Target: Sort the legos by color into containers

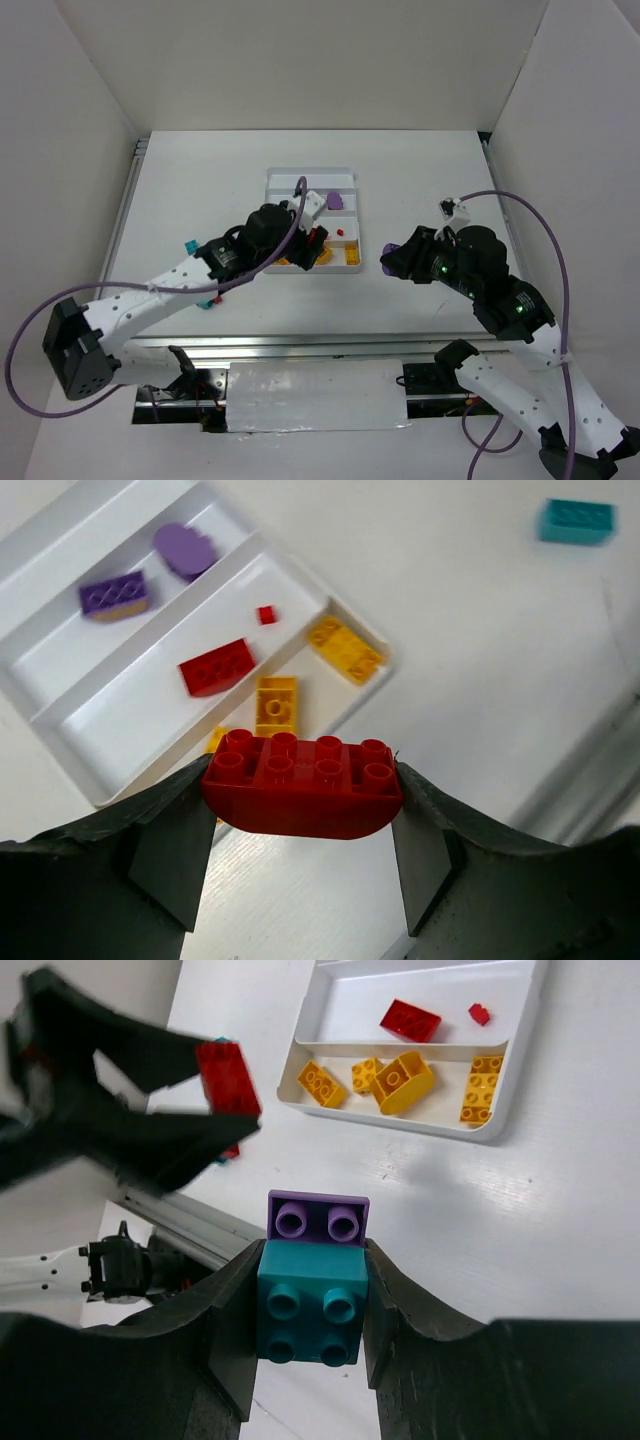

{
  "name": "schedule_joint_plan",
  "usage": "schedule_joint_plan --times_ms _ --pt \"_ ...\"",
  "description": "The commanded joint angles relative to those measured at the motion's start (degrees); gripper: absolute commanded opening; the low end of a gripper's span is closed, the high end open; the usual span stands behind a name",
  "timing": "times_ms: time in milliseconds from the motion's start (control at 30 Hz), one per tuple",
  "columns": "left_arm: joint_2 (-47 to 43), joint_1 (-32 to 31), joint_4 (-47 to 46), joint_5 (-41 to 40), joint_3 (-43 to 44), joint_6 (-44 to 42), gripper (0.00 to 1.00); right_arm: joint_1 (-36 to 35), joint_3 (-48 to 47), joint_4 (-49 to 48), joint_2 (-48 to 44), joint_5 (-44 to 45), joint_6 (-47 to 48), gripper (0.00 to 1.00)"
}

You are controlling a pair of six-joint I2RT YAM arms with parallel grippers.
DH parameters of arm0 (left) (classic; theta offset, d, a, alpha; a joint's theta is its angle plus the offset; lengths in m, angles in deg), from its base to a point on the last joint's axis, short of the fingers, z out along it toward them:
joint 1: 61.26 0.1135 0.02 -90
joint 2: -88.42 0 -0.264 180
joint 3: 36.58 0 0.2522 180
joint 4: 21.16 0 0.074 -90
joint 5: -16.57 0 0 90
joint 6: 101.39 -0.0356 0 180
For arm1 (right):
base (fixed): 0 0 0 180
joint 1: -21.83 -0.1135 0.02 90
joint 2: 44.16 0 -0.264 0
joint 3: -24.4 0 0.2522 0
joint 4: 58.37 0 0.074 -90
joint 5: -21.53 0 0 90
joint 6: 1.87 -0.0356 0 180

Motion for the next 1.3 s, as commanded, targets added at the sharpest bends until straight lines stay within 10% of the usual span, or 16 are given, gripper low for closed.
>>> schedule_joint_plan --times_ms 0,400,1267 --pt "7.2 5.2 1.8 -4.9 7.9 8.8 0.0 0.6 -0.8 1.7 -1.3 2.4 1.7 0.0" --pt "34.7 16.7 8.8 -13.5 26.0 26.6 0.24 1.1 4.8 -2.2 -2.8 -6.0 2.2 0.0" --pt "37.0 18.3 9.9 -14.8 24.5 29.1 0.99 1.1 5.4 -2.9 -1.0 -7.5 3.0 0.0"
